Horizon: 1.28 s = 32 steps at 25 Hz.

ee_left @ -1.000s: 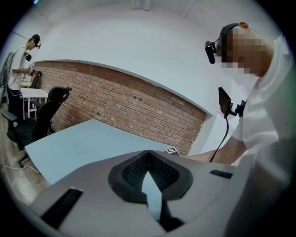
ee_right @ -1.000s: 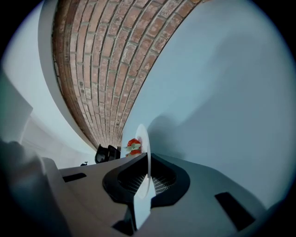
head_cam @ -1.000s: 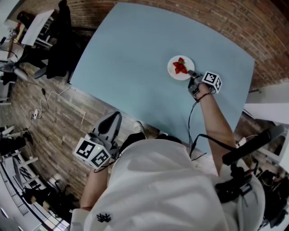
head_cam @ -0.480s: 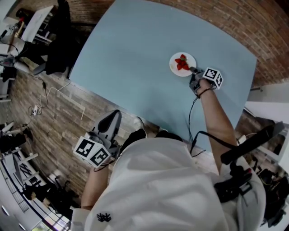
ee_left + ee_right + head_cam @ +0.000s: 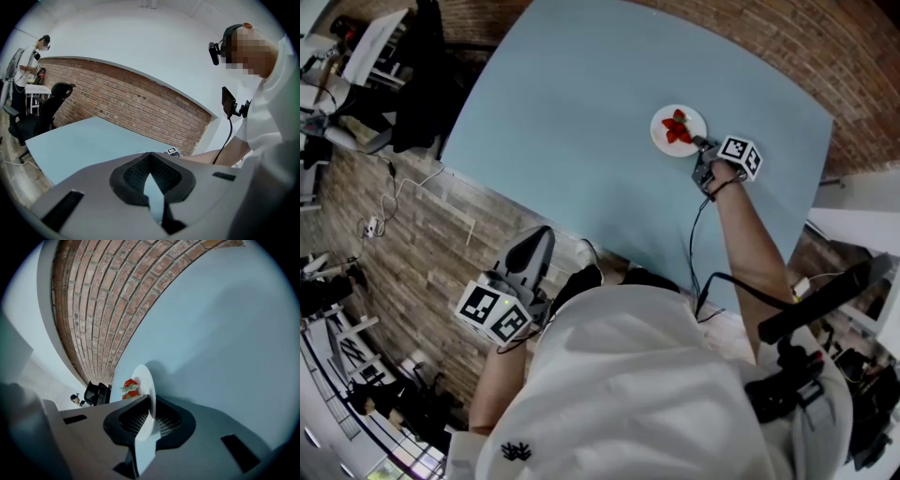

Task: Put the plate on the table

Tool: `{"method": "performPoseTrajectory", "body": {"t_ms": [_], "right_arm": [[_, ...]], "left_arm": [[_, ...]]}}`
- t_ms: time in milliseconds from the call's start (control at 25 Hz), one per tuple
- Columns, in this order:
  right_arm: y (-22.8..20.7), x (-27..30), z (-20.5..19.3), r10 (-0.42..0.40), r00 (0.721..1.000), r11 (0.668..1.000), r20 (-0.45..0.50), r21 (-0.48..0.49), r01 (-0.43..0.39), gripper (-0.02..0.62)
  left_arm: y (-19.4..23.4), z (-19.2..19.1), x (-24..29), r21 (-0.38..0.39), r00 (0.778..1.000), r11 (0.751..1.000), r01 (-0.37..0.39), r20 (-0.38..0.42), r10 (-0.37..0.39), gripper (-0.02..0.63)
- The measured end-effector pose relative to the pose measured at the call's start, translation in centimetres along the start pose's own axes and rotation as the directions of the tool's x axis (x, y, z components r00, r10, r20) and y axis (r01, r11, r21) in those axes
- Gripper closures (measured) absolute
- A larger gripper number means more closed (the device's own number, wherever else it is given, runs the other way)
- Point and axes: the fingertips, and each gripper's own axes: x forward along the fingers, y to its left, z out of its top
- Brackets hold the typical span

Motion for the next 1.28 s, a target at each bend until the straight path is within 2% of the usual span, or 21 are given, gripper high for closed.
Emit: {"method": "performPoseTrajectory", "body": {"t_ms": [160,400,640,920,1080,1280], "right_arm": [[0.0,-0.2,0.3,-0.043,0.999,0.999,0.016,-0.032,0.044,0.565],[0.2,-0.3,0.6,-0.120,0.992,0.982,0.036,-0.142,0.124,0.548],[0.5,-0.5,0.6,-0.177,0.983,0.950,0.044,-0.252,0.183,0.534],[0.5,-0.5,0.7,-0.218,0.972,0.918,0.081,-0.321,0.233,0.523],[0.3,-0.8,1.1,-0.255,0.960,0.870,0.115,-0.405,0.279,0.517],[0.7,-1.5,1.9,-0.239,0.958,0.852,0.156,-0.440,0.284,0.517]], "left_arm": [[0.2,0.0,0.0,0.000,1.000,1.000,-0.004,-0.003,0.004,0.604],[0.5,-0.2,-0.2,-0.003,1.000,1.000,-0.010,-0.010,0.010,0.604],[0.5,0.0,-0.1,0.008,1.000,1.000,-0.011,-0.009,0.011,0.604],[0.9,0.3,-0.5,0.015,1.000,1.000,-0.025,-0.003,0.025,0.604],[0.9,0.3,-0.5,0.015,1.000,1.000,-0.024,-0.004,0.024,0.604],[0.8,0.2,-0.5,0.013,1.000,1.000,-0.022,-0.007,0.023,0.604]]}}
